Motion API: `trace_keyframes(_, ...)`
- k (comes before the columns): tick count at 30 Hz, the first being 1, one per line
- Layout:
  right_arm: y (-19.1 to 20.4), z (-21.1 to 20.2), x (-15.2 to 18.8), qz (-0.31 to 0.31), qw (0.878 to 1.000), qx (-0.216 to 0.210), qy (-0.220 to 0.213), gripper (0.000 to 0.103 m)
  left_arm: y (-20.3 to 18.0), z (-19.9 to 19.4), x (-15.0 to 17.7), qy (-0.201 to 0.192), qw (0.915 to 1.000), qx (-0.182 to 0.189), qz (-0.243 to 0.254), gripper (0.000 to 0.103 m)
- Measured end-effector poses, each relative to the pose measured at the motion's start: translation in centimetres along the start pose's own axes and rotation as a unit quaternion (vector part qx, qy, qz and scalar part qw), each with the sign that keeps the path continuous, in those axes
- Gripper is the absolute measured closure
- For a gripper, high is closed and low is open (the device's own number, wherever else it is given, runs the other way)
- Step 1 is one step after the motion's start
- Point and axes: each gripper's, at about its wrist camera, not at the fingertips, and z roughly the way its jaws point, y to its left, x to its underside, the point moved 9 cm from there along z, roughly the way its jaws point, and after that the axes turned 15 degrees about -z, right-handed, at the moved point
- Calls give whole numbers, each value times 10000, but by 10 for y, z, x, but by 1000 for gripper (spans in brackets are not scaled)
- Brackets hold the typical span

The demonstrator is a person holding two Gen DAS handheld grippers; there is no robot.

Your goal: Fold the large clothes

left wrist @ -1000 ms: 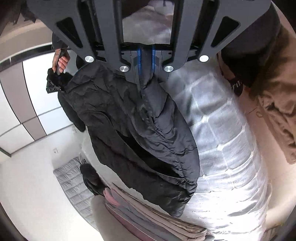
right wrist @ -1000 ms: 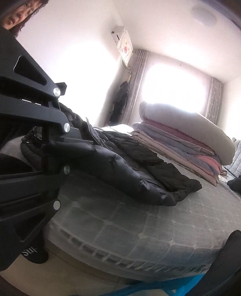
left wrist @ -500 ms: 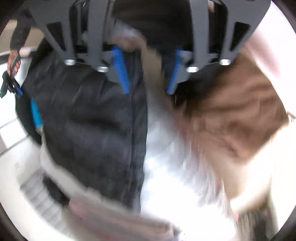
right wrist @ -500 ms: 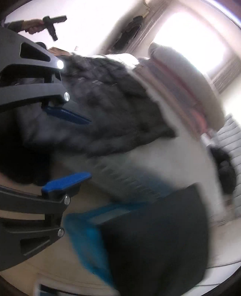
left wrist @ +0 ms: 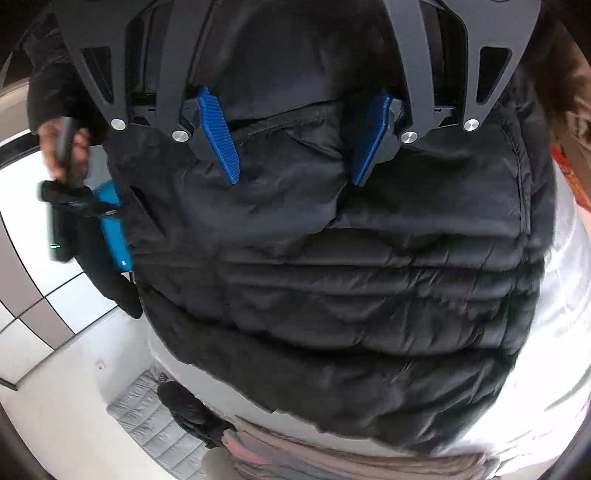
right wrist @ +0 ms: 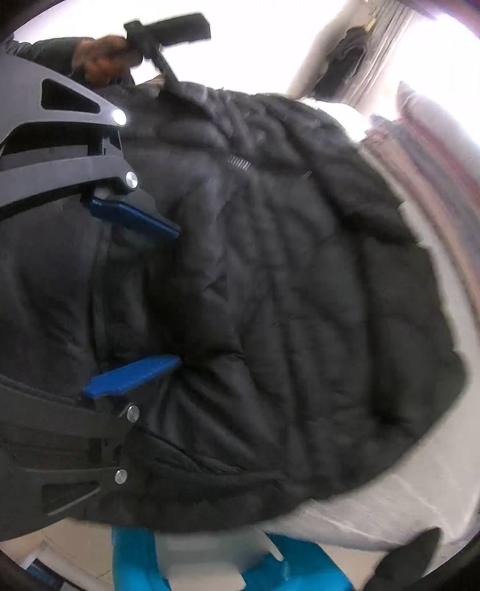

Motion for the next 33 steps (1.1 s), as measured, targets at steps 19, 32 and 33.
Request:
trace_keyframes(19, 15, 21, -3, -15, 9995, -228, 239, 34, -7, 1, -6, -86, 9998, 164, -116, 42)
trace_keyframes(32, -129, -109, 28, -12, 9972, 624, 406, 7, 78, -120, 2, -557, 9945, 467, -754, 21)
trace_keyframes(33, -143, -100, 45, 187, 9969, 523, 554, 7, 100, -125, 7, -589, 9904, 524, -1132, 21)
